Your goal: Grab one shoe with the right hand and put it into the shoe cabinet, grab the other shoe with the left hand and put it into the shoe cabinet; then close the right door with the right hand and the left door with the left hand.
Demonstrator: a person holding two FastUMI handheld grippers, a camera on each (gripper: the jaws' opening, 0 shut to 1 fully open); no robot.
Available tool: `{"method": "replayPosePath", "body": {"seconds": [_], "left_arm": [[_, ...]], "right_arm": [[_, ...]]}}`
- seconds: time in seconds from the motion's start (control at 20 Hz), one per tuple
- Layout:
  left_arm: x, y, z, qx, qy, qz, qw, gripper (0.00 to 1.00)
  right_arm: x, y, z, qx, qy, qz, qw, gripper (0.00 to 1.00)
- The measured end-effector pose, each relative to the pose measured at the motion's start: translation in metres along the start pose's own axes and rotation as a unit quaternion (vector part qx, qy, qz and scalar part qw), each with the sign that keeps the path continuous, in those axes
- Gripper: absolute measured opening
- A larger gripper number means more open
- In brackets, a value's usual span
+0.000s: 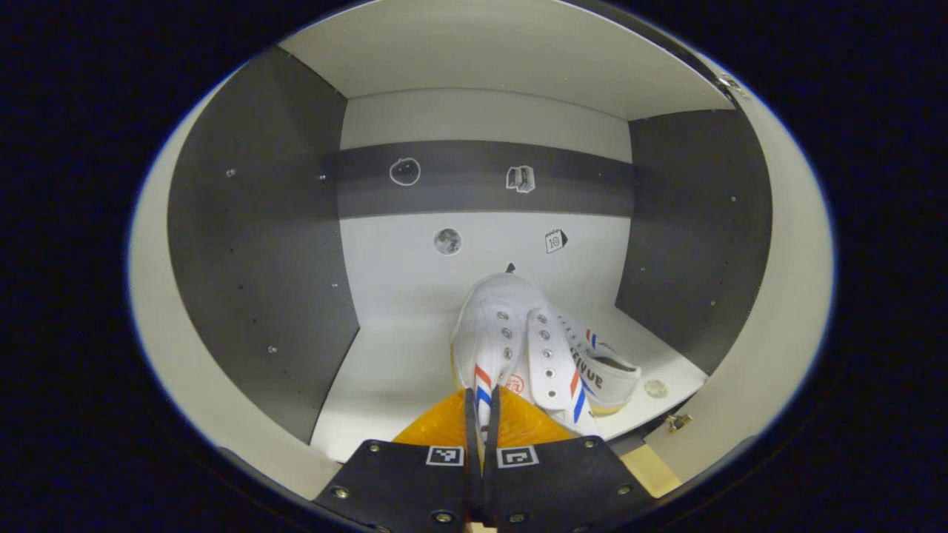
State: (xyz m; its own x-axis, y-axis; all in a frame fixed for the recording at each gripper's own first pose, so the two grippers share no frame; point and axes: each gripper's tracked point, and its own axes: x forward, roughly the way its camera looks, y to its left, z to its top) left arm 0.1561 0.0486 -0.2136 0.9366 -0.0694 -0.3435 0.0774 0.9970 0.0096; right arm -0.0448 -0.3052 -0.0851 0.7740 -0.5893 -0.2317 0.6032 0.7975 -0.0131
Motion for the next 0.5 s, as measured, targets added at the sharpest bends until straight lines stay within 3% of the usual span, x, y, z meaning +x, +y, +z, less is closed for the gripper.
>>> {"method": "replayPosePath", "body": {"seconds": [0.25,0.4,0.45,0.5], "left_arm": [[-0.007,-0.001,0.003,0.028,-0.016,0.016,0.999,0.01],[-0.015,-0.01,0.006,0.012,-0.021,0.015,1.0,0.05],[-0.018,-0.012,0.02,0.011,-0.044,0.023,0.999,0.22],[-0.025,-0.011,0.033,0.019,-0.067,0.037,0.997,0.26]], "right_arm": [[0.004,-0.007,-0.005,-0.008,0.011,-0.005,1.0,0.96],[0.014,-0.014,-0.003,-0.014,0.009,-0.001,1.0,0.96],[0.019,-0.013,-0.001,-0.014,0.008,0.006,1.0,0.96],[0.024,-0.012,0.001,-0.014,0.007,0.013,1.0,0.96]]}}
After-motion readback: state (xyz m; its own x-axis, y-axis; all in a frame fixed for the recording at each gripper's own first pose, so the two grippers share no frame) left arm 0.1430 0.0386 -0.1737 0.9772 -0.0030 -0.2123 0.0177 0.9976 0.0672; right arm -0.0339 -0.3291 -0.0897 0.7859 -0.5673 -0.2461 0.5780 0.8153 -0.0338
